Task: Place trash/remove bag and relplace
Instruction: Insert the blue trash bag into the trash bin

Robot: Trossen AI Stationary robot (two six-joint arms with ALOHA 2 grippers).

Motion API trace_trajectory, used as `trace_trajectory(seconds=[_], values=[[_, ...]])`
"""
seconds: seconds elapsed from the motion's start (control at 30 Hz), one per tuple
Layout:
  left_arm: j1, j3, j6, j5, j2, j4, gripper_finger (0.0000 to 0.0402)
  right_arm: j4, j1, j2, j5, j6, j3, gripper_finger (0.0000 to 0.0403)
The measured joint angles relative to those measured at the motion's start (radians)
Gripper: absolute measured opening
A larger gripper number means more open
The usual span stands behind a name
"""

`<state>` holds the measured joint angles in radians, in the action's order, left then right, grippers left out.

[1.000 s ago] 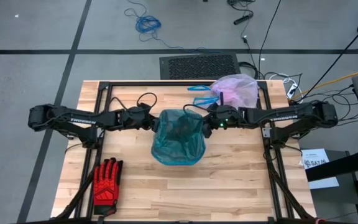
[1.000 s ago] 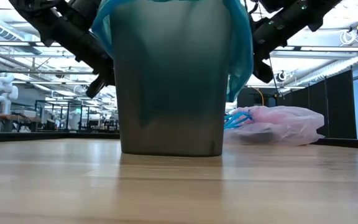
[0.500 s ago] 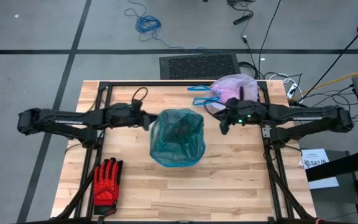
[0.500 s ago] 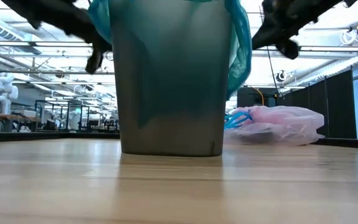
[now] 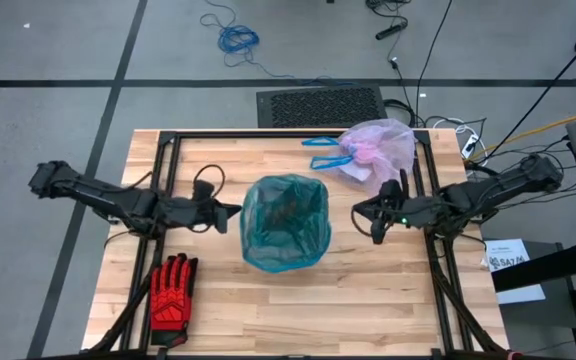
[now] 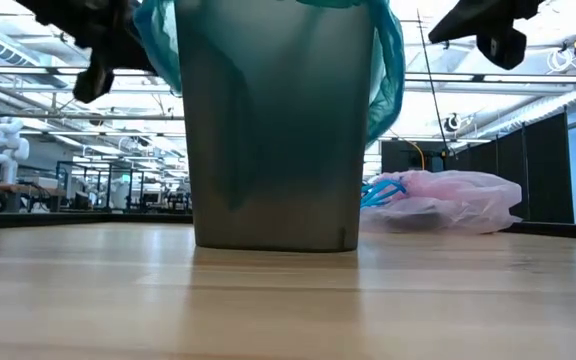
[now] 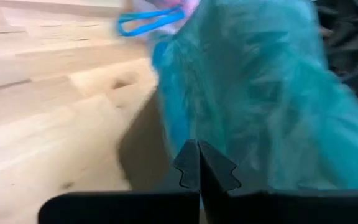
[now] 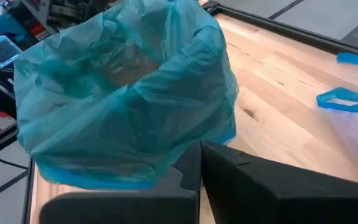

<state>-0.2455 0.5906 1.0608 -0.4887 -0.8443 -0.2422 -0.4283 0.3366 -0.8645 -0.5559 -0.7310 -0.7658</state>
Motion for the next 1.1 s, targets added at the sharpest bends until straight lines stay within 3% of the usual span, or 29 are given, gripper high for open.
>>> trace_trajectory(seconds=[0.27, 0.4, 0.57, 0.73, 0.83, 0.93, 1.03, 1.1], values=[[-0.01, 0.002, -0.035, -0.02, -0.044, 0.197, 0.0, 0.104, -0.009, -0.028, -0.001, 0.007, 0.0, 0.0], [-0.041, 0.05, -0.069, -0.044, -0.021, 0.18, 0.0, 0.124, -0.009, -0.039, 0.0, 0.009, 0.0, 0.0], [-0.113, 0.124, -0.054, -0.022, -0.02, 0.025, 0.0, 0.115, -0.009, -0.098, 0.008, 0.001, 0.0, 0.0], [-0.152, 0.19, 0.033, -0.031, -0.018, -0.333, 0.0, 0.124, -0.006, -0.119, 0.01, -0.014, 0.0, 0.0], [-0.152, 0.193, 0.094, -0.054, -0.02, -0.426, 0.0, 0.134, -0.007, -0.114, 0.01, -0.009, 0.0, 0.0], [-0.152, 0.193, 0.06, -0.14, -0.019, -0.284, 0.0, 0.146, -0.007, -0.112, 0.006, -0.006, 0.0, 0.0], [-0.152, 0.195, -0.044, -0.152, -0.023, -0.14, 0.0, 0.192, -0.007, -0.124, 0.005, 0.017, 0.001, 0.0], [-0.145, 0.195, -0.049, -0.15, -0.064, -0.132, 0.0, 0.201, -0.014, -0.149, 0.005, 0.04, 0.001, 0.0]])
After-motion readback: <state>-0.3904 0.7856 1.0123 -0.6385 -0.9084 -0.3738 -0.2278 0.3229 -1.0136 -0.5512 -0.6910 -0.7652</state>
